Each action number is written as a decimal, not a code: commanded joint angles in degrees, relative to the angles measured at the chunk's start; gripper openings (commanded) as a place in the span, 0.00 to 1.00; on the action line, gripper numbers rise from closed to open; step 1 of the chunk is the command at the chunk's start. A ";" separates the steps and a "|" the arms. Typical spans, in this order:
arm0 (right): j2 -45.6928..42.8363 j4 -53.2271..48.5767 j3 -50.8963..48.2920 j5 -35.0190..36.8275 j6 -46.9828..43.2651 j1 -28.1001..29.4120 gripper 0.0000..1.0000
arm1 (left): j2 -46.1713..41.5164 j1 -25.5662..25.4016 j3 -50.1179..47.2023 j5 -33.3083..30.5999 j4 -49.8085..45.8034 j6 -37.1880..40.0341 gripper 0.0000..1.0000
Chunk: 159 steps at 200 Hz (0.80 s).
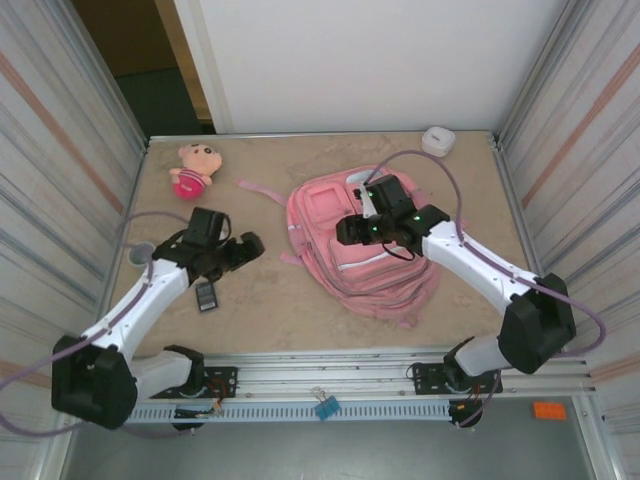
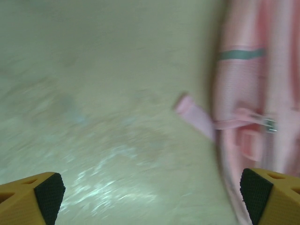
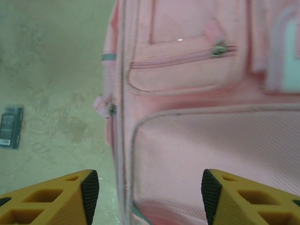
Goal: Pack the student bag
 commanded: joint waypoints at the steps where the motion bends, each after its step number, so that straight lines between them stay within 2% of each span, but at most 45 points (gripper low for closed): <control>1: 2.04 0.85 2.71 0.29 -2.35 2.08 0.61 | -5.33 4.64 -3.60 0.60 -6.19 -3.33 0.99; 38: 4.60 1.65 3.39 -0.30 -2.18 3.43 0.61 | -7.98 11.72 -10.05 0.92 -5.25 -2.46 0.99; 75: 4.89 1.02 3.11 0.39 -0.79 3.53 0.62 | -7.01 12.07 -12.92 2.43 -1.25 -2.18 0.98; 96: 5.37 -0.28 2.84 -0.53 2.28 1.40 0.64 | -6.47 11.99 -13.04 3.70 -0.27 -2.38 0.98; 110: 5.61 -1.46 2.79 -1.03 2.01 0.80 0.64 | -6.70 11.44 -12.84 4.41 0.62 -1.98 0.97; 128: 5.15 -6.16 3.23 4.07 2.32 -0.66 0.66 | -6.60 9.46 -11.74 5.23 2.30 -1.24 0.97; 159: 3.20 -8.42 -0.07 -3.59 5.35 -12.66 0.70 | -3.99 2.06 -8.51 4.44 6.84 0.88 0.92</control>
